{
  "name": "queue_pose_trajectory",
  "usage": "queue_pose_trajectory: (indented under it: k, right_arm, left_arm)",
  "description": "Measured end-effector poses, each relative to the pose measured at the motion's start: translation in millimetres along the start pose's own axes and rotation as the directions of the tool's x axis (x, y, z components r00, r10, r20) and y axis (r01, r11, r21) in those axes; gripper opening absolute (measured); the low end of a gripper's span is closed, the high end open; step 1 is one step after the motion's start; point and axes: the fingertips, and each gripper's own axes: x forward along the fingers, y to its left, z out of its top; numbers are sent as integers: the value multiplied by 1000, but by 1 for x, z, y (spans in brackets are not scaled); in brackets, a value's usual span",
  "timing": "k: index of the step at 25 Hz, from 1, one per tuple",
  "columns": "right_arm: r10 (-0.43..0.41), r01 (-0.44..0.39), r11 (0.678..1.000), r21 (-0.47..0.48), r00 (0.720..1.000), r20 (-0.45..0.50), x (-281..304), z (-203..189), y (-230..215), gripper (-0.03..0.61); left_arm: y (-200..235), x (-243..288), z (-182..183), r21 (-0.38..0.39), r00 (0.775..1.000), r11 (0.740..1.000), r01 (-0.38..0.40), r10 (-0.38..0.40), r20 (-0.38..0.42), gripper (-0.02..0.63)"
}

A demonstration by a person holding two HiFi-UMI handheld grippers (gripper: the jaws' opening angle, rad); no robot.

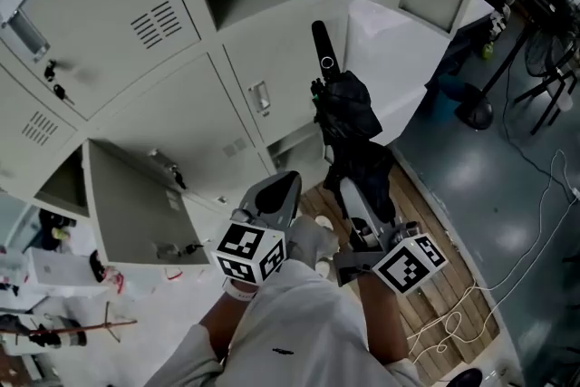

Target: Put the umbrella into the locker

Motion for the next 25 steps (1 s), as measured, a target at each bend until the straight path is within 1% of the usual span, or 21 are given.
queue_pose_trajectory:
  k: [5, 8, 12, 15, 18, 20, 25]
  right_arm:
    - [21, -21, 998, -59, 1000, -6, 13, 14, 2, 249]
    - [44, -45, 997, -68, 999, -15, 21, 24, -2, 250]
    - [88, -90, 994, -55, 996, -30, 33, 38, -8, 249]
    - [133, -134, 991, -21, 990, -52, 41, 46, -9, 249]
    - [172, -173, 985, -2, 982, -83, 49, 59, -12, 249]
    - [181, -182, 983, 1, 977, -110, 53, 67, -14, 249]
    - [195, -192, 981, 31, 964, -183, 56, 85, -16, 250]
  left_arm:
    - [5, 26, 13, 4, 1000, 1000, 13, -13, 13, 17]
    - [7, 42, 16, 0, 1000, 1000, 16, -16, 16, 17]
    - [12, 62, 18, -18, 1000, 1000, 2, -1, 16, 17]
    - [18, 78, 19, -41, 1000, 999, -25, 26, 16, 17]
    - [18, 97, 28, -67, 998, 996, -55, 58, 40, 17]
    - [15, 109, 36, -77, 997, 995, -66, 70, 41, 17]
    - [8, 131, 54, -87, 994, 990, -110, 111, 8, 17]
